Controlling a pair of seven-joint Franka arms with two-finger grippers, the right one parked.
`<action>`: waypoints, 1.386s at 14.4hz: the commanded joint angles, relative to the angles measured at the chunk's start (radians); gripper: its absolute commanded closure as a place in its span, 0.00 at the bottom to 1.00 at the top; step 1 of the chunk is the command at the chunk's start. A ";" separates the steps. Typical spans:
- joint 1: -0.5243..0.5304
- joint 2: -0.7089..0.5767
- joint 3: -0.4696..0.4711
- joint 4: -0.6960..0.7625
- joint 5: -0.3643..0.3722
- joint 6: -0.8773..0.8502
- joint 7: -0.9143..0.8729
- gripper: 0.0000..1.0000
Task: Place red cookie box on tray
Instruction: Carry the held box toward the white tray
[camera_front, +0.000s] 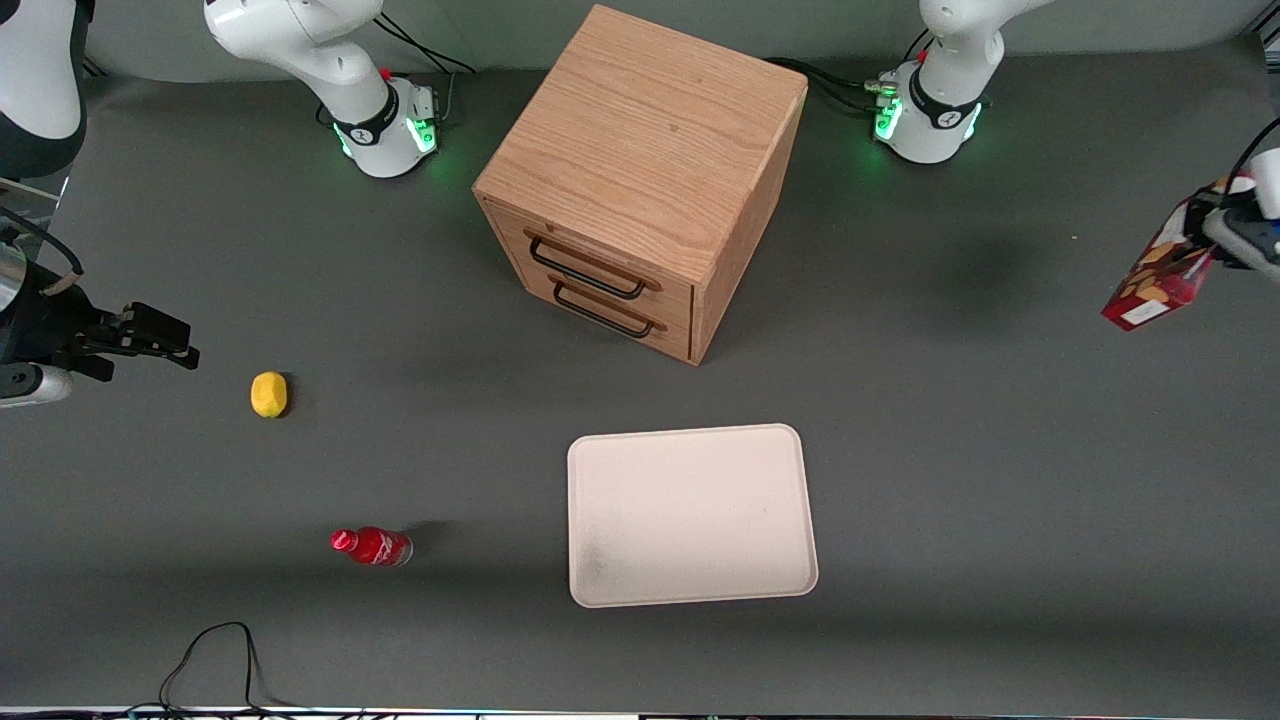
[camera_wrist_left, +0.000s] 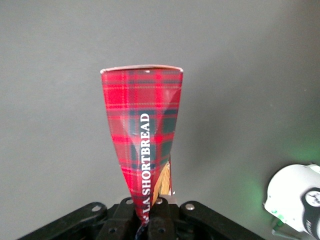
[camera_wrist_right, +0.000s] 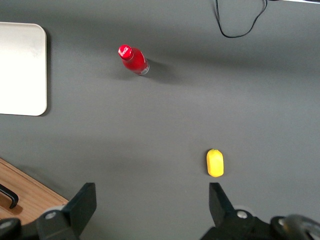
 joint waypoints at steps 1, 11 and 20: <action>-0.006 0.014 -0.011 0.093 0.024 -0.070 -0.063 1.00; -0.246 0.190 -0.012 0.298 0.023 -0.055 -0.644 1.00; -0.570 0.449 -0.011 0.616 0.024 -0.087 -1.227 1.00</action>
